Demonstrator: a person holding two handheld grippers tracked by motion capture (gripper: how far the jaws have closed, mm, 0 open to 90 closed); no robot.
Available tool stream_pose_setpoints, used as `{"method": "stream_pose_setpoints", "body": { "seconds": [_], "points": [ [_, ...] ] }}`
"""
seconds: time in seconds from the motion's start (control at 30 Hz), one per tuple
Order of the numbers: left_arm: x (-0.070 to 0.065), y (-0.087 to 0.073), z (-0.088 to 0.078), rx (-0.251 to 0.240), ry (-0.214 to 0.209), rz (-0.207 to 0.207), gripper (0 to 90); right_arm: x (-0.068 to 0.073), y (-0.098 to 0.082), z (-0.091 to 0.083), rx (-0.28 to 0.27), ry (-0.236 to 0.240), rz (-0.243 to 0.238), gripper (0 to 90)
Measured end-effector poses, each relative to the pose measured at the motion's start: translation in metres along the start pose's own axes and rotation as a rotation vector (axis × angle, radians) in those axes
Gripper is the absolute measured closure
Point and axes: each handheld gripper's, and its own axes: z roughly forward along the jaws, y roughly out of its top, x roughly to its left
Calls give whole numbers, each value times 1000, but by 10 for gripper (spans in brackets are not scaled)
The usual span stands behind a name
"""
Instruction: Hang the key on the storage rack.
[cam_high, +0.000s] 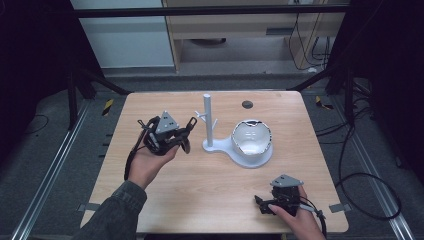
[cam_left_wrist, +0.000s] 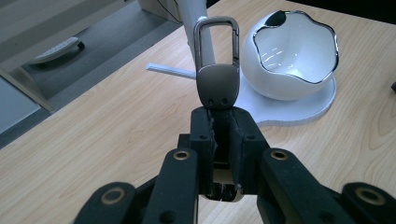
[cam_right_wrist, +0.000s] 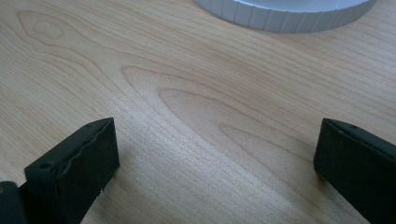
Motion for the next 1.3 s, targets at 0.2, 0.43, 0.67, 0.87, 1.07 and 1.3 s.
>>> {"method": "stream_pose_setpoints", "body": {
  "seconds": [0.2, 0.43, 0.67, 0.87, 1.07, 1.3],
  "points": [
    [3, 8, 5, -25, -6, -37, 802, 0, 0, 0, 0, -1, -1, 4],
    [1, 14, 13, -20, -4, -50, 801, 0, 0, 0, 0, 0, 0, 4],
    [1, 14, 18, -22, -1, -64, 801, 0, 0, -1, 3, 9, 7, 4],
    [2, 13, 22, -12, 8, -64, 801, 0, 0, -1, 2, 9, 5, 4],
    [2, 13, 28, -5, 9, -64, 801, 0, 0, -1, 3, 9, 5, 4],
    [5, 10, 35, 7, 9, -74, 801, 0, 0, -1, 3, 10, 4, 4]
  ]
}}
